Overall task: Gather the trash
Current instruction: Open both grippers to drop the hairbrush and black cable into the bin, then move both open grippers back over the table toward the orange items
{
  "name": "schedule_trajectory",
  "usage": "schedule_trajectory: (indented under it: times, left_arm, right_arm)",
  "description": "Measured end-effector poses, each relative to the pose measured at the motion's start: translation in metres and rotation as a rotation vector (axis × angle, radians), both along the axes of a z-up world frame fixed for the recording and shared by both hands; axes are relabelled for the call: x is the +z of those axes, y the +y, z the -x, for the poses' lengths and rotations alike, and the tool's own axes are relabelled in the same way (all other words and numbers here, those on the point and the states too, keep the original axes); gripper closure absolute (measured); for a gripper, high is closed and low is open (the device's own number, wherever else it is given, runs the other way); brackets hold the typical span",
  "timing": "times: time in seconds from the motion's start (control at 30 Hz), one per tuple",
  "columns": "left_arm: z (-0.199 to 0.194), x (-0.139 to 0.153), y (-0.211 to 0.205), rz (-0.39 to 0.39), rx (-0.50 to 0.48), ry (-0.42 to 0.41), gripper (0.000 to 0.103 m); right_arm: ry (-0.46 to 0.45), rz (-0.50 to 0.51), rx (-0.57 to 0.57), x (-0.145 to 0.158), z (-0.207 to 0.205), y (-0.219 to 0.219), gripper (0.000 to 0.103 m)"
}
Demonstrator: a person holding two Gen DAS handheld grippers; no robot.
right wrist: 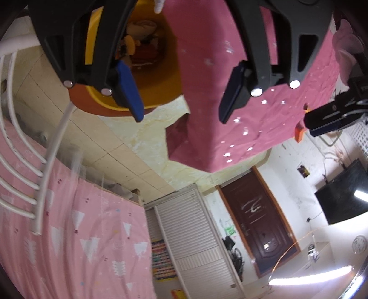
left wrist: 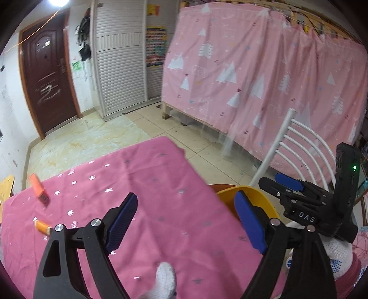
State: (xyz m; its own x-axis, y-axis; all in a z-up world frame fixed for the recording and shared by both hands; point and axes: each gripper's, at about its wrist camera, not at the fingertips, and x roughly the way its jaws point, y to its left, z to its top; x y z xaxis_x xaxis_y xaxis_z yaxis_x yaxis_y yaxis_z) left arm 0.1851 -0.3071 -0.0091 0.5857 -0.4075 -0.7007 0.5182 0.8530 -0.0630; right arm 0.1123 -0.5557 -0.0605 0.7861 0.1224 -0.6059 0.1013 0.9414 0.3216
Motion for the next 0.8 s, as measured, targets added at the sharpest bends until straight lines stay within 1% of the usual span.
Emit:
schedule_trajectory:
  times: [0.27, 0.4, 0.6, 0.73, 0.8]
  left_arm:
    - [-0.021, 0.001, 0.06, 0.011, 0.077, -0.004, 0.025]
    - [-0.029, -0.008, 0.094, -0.002, 0.115, 0.001, 0.024]
    - [-0.048, -0.023, 0.152, -0.01, 0.191, 0.031, 0.024]
    - [-0.058, -0.027, 0.183, -0.017, 0.223, 0.036, 0.024]
    - [-0.061, -0.03, 0.192, -0.021, 0.229, 0.04, 0.024]
  right_arm:
    - [0.011, 0.041, 0.079, 0.008, -0.029, 0.052, 0.038]
    - [0.02, 0.066, 0.124, 0.012, -0.043, 0.077, 0.038]
    - [0.025, 0.091, 0.191, 0.016, -0.063, 0.115, 0.038]
    - [0.027, 0.112, 0.243, 0.02, -0.076, 0.145, 0.038]
    - [0.027, 0.122, 0.268, 0.021, -0.082, 0.161, 0.038]
